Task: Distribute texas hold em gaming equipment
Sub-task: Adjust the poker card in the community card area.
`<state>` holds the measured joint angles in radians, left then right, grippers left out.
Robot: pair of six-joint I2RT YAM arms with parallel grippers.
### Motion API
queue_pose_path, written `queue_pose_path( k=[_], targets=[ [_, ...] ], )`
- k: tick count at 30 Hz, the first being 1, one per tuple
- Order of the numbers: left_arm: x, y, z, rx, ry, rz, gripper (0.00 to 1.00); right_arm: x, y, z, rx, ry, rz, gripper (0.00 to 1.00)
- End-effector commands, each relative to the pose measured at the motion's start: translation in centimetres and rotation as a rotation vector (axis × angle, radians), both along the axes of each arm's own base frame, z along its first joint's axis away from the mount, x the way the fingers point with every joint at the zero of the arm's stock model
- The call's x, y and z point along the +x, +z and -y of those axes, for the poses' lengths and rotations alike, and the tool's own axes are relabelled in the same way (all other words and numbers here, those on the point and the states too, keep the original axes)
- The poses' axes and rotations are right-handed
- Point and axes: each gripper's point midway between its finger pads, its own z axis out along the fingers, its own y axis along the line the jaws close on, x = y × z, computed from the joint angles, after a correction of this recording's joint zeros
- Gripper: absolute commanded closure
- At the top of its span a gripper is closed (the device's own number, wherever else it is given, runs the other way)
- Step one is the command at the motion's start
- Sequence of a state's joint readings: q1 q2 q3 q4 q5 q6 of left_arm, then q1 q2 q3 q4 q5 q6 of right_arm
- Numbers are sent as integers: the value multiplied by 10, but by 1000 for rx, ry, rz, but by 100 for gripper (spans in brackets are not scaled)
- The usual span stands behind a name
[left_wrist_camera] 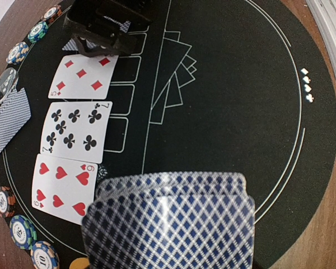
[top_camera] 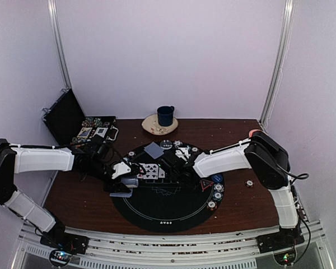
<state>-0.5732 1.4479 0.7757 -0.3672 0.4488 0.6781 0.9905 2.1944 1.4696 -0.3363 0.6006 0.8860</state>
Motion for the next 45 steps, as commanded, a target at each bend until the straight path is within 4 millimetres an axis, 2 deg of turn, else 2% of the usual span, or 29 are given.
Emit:
queue_pose_path(
  k=[1,5,15,22,35,37,40,43,45],
  targets=[
    [9,8,7,-30,2,26,65,-1,5,4,-37,-11,14,0],
    [8,8,7,-31,2,26,65,-3,10,1,-36,6,19,0],
    [8,9,7,-33,1,27,65,-10,5,5,-73,18,2,0],
    [8,8,7,-31,1,25,65,-14,18,-2,-67,40,22,0],
    [8,8,7,-33,0,26,65,-16,24,17,-135,-11,50,0],
    [8,9,7,-34,0,28,65,-17,24,10,-104,13,47,0],
    [8,7,7,-30,1,23,65,-21,28,-11,-16,106,39,0],
    [9,7,7,-30,2,24,65,-24,39,-29,62,185,45,0],
    [9,8,7,-30,2,26,65,-26,49,-32,101,204,58,0]
  ],
)
